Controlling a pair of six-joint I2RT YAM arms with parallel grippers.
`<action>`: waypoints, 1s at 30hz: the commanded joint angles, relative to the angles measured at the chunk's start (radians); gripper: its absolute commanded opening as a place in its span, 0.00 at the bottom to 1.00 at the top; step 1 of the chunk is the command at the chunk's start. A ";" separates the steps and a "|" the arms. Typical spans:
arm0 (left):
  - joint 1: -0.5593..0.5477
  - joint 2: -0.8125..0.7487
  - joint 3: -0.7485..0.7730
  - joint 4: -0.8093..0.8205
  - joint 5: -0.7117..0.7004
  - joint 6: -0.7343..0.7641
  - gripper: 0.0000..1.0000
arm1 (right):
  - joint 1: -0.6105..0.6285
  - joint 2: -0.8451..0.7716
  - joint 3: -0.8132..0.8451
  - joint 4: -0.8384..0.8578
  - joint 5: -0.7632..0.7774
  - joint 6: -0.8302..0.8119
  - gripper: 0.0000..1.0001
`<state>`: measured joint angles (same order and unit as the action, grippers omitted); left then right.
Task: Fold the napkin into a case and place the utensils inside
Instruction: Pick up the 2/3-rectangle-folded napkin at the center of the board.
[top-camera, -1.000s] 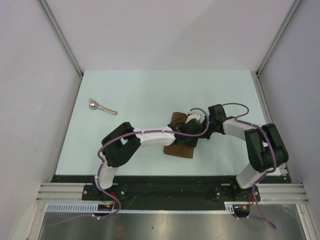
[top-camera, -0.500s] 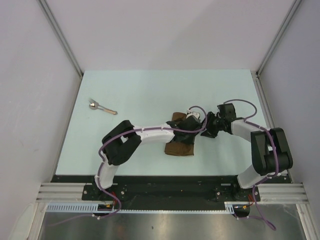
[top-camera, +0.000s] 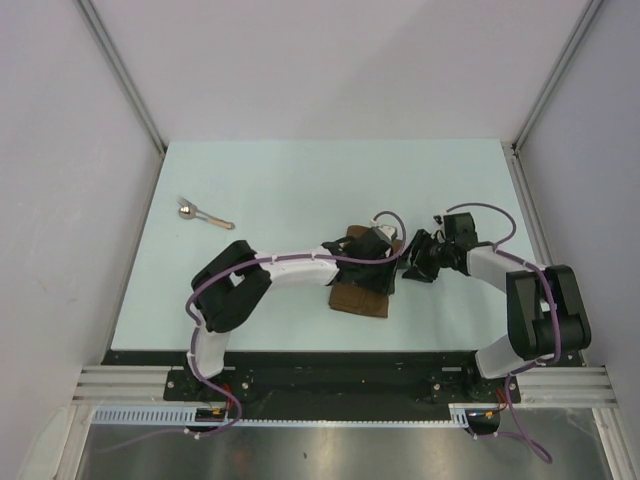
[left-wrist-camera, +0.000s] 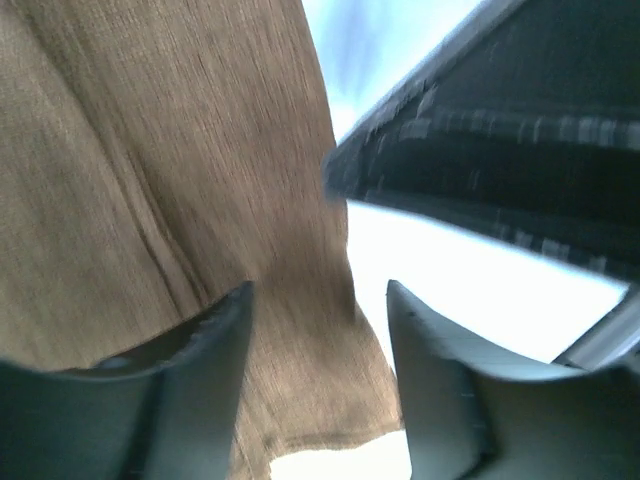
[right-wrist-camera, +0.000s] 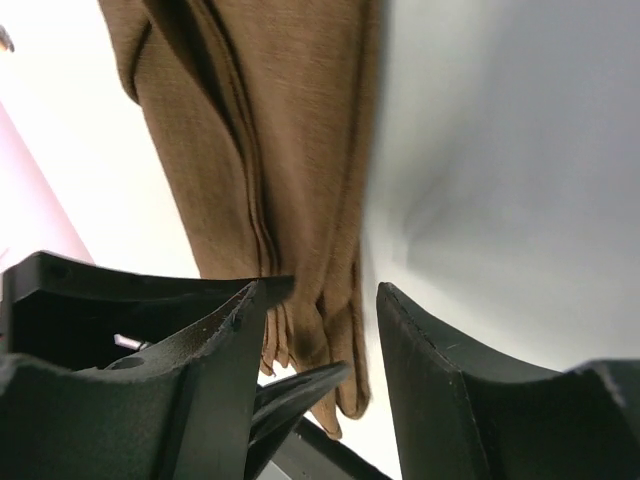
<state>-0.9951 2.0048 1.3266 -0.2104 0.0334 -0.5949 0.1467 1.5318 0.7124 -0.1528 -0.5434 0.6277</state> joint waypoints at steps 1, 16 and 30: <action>-0.013 -0.104 -0.015 -0.041 0.039 0.035 0.64 | -0.030 -0.085 -0.016 -0.065 0.062 -0.014 0.54; -0.229 -0.009 0.123 -0.325 -0.243 0.086 0.50 | -0.174 -0.263 -0.090 -0.215 0.102 -0.097 0.55; -0.237 0.112 0.220 -0.388 -0.352 0.095 0.42 | -0.176 -0.322 -0.149 -0.200 0.096 -0.097 0.54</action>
<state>-1.2358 2.0857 1.5101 -0.5720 -0.2634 -0.5213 -0.0265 1.2301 0.5858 -0.3679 -0.4377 0.5438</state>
